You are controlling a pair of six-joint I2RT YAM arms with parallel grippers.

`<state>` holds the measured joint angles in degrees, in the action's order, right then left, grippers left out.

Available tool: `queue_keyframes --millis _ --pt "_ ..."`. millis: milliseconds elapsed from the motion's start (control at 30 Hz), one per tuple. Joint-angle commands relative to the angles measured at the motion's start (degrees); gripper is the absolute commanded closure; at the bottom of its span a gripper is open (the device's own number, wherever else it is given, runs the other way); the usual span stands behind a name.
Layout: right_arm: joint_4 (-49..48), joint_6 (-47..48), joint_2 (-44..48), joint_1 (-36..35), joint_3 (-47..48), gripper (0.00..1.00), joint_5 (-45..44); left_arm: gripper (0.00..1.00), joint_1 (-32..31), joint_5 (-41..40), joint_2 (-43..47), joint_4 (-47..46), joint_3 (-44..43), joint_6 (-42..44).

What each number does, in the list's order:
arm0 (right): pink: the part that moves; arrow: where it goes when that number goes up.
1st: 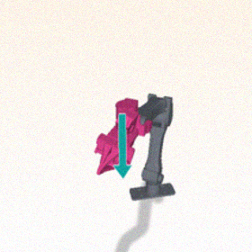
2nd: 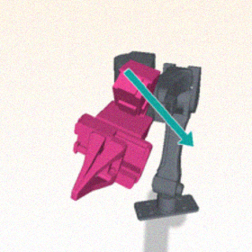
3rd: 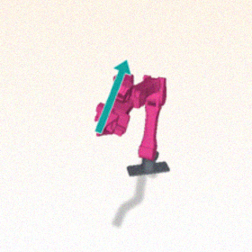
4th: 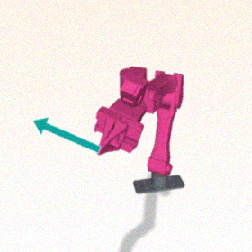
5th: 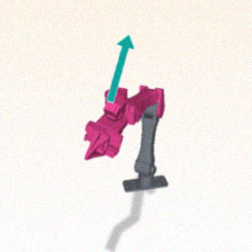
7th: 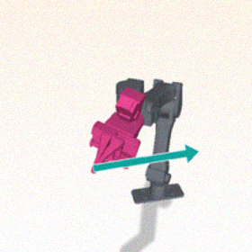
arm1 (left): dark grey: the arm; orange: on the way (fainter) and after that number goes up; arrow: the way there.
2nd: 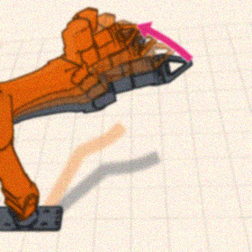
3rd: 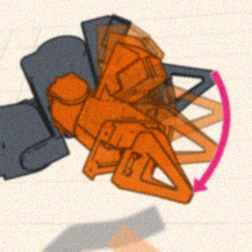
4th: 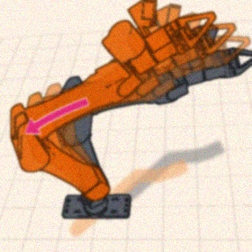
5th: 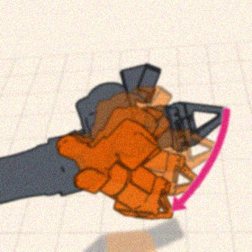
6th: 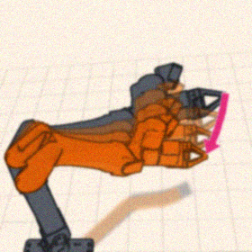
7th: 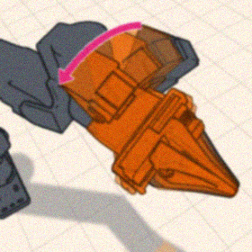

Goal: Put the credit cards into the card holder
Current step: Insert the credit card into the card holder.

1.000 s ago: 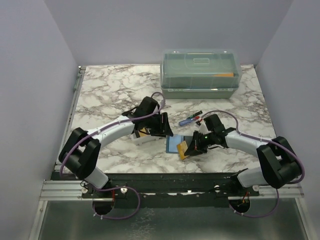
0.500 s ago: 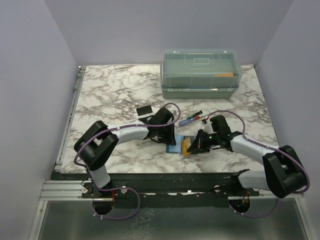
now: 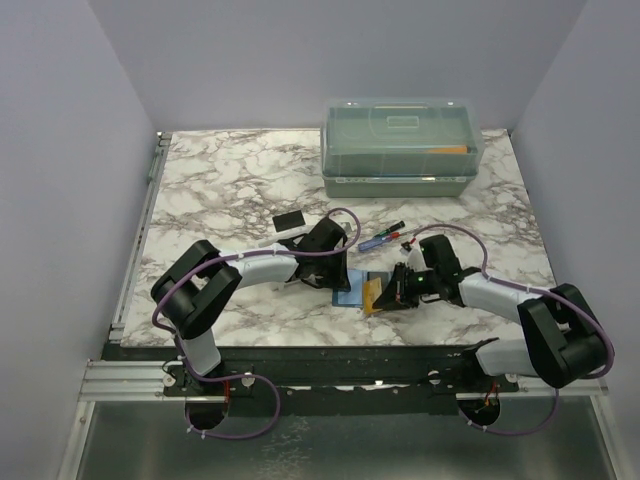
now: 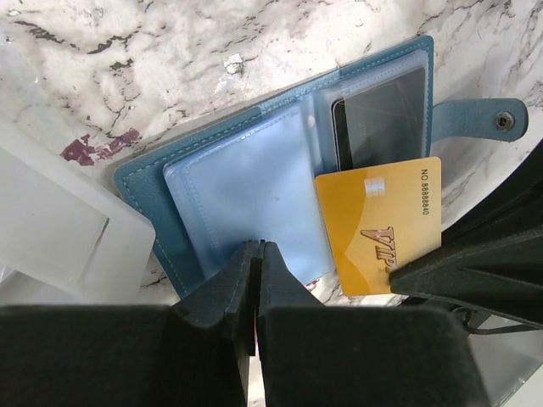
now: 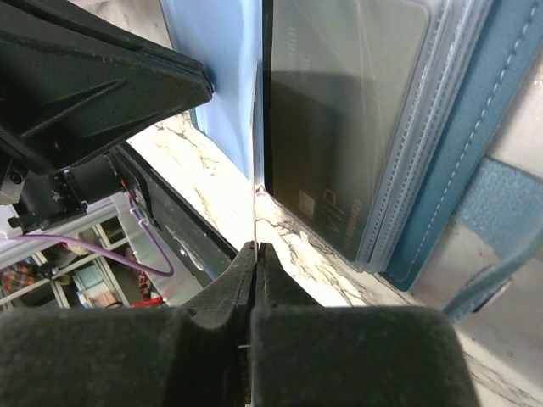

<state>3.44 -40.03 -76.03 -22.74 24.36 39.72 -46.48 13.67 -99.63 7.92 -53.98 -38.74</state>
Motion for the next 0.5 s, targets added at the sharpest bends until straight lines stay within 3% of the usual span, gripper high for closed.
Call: queue_keyframes --millis 0,267,467 --pt "-4.9 2.7 -1.6 0.3 -0.8 1.0 1.1 0.97 0.0 -3.7 -2.6 1.7 2.3 0.0" --pt "-10.2 3.1 -4.2 0.3 -1.6 1.0 2.4 0.97 0.0 -4.6 -1.5 1.9 2.5 0.8" --pt "-10.9 5.9 -6.2 0.6 -0.2 1.0 4.4 0.87 0.0 -5.5 0.5 3.3 1.7 1.6"
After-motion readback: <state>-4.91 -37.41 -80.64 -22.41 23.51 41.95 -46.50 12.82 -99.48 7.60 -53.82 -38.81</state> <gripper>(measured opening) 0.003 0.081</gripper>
